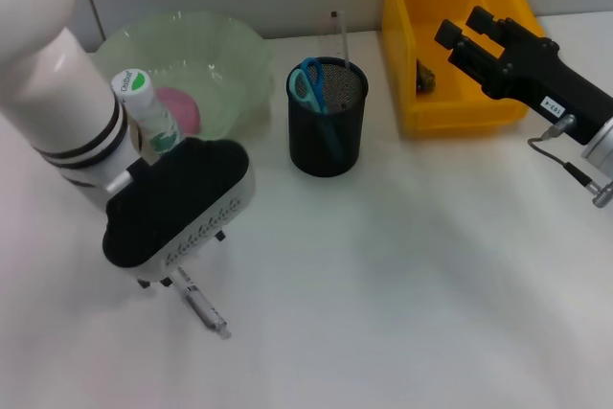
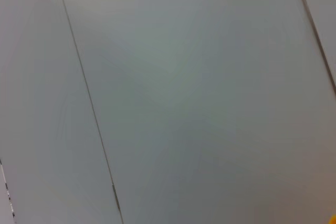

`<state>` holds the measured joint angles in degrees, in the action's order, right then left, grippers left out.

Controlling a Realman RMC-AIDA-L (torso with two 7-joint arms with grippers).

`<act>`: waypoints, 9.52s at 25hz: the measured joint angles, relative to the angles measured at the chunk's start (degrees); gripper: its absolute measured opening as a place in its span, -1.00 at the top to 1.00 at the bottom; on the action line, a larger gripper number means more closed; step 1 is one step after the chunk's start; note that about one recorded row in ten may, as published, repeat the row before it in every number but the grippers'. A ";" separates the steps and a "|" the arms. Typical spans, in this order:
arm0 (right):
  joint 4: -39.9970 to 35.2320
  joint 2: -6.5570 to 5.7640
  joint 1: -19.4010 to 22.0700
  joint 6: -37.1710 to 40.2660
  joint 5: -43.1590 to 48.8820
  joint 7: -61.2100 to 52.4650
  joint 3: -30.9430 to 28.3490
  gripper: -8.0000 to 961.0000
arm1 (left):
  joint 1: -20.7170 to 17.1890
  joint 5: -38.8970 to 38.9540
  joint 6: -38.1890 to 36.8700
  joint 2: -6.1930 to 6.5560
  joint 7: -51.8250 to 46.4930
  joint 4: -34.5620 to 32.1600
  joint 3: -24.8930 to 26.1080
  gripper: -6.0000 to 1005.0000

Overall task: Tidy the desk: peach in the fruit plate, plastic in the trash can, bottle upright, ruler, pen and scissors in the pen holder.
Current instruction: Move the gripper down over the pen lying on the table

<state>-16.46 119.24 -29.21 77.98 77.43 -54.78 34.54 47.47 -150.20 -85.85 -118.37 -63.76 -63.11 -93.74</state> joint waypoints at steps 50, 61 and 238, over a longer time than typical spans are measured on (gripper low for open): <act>-0.27 0.29 -0.47 2.36 -0.09 1.52 2.20 -0.27 | -1.35 -2.16 0.28 -0.73 0.94 2.42 -0.83 -0.57; 0.23 0.29 -1.16 2.36 -0.04 1.52 2.29 -0.27 | -1.03 -2.59 0.69 -0.72 -0.77 2.56 -2.42 -0.56; 0.91 0.02 -2.82 2.44 0.00 0.69 5.80 -0.27 | -5.48 -5.06 -2.04 -0.37 -6.00 -6.61 -9.89 0.37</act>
<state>-15.55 119.26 -32.03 80.42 77.43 -54.09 40.34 41.99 -155.26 -87.89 -118.74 -69.75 -69.71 -103.63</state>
